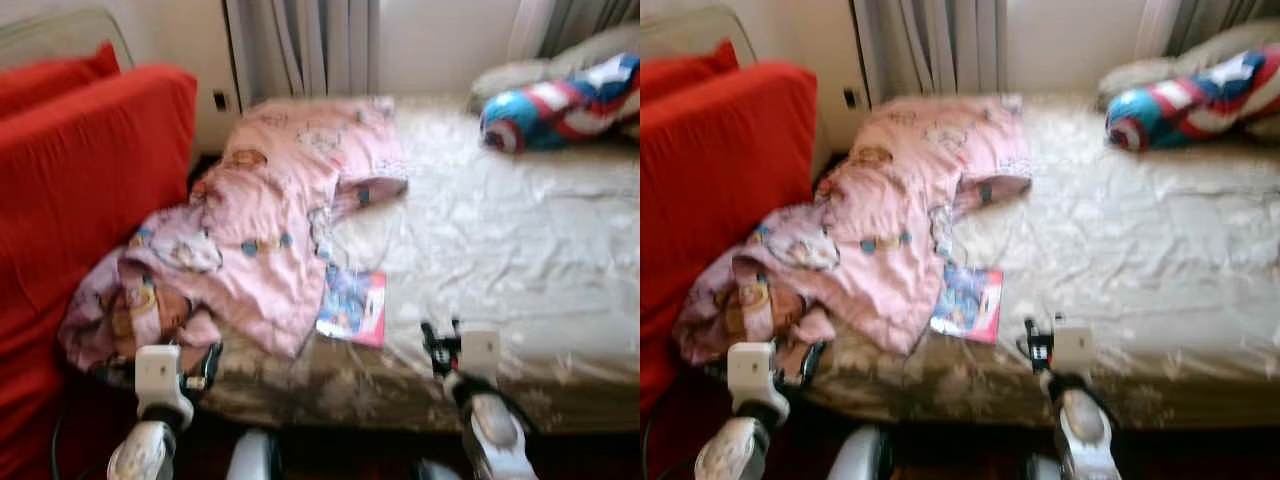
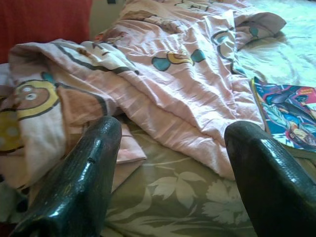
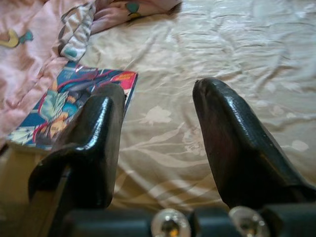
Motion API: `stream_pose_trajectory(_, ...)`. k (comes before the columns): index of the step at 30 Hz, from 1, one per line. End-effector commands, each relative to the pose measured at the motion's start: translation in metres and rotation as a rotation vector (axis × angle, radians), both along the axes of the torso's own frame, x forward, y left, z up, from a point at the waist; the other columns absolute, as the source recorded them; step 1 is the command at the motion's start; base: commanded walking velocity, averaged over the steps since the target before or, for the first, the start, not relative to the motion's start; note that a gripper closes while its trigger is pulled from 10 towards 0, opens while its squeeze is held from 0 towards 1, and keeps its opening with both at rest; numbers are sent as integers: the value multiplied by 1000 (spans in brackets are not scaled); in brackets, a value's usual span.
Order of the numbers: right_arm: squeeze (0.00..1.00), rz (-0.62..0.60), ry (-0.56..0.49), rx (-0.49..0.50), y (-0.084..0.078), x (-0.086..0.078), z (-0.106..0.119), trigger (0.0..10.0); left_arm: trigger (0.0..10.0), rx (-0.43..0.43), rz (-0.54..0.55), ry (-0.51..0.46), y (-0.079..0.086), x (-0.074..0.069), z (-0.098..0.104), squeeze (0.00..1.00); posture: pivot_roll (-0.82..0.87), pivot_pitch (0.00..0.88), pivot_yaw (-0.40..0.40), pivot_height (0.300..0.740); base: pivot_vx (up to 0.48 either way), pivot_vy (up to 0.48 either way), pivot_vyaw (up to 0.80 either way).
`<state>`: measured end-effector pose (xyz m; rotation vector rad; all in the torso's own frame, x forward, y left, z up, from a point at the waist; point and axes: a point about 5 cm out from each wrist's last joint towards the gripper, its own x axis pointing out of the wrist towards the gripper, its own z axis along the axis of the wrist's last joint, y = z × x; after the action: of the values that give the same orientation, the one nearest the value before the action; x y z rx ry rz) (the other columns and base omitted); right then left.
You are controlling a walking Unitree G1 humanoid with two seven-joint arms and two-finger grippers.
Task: Clean up the room
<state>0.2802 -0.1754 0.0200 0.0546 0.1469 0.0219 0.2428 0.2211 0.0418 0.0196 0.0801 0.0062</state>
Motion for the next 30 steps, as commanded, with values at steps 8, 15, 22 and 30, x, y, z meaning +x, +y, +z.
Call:
stream_pose_trajectory(8, 0, 38, -33, 16, 9, 5, 5, 10000, 10000, 1, 12, -2, 5, 2, 5, 0, 50, 15, 25, 605, 0, 0, 278)
stream_pose_trajectory(15, 0, 40, -24, 23, 9, 5, 4, 10000, 10000, 3, 6, -4, 4, 3, 6, 0, 58, 0, 24, 605, 0, 0, 800)
stream_pose_trajectory(22, 0, 23, -13, 42, 7, 7, 3, 10000, 10000, 2, -4, -4, 2, 6, 7, 0, 56, 0, 28, 605, 0, 0, 229)
stream_pose_trajectory(30, 0, 3, -14, 39, 4, 8, 4, 10000, 10000, 1, -11, -5, 2, 7, 8, 0, 57, 8, 29, 605, 0, 0, 0)
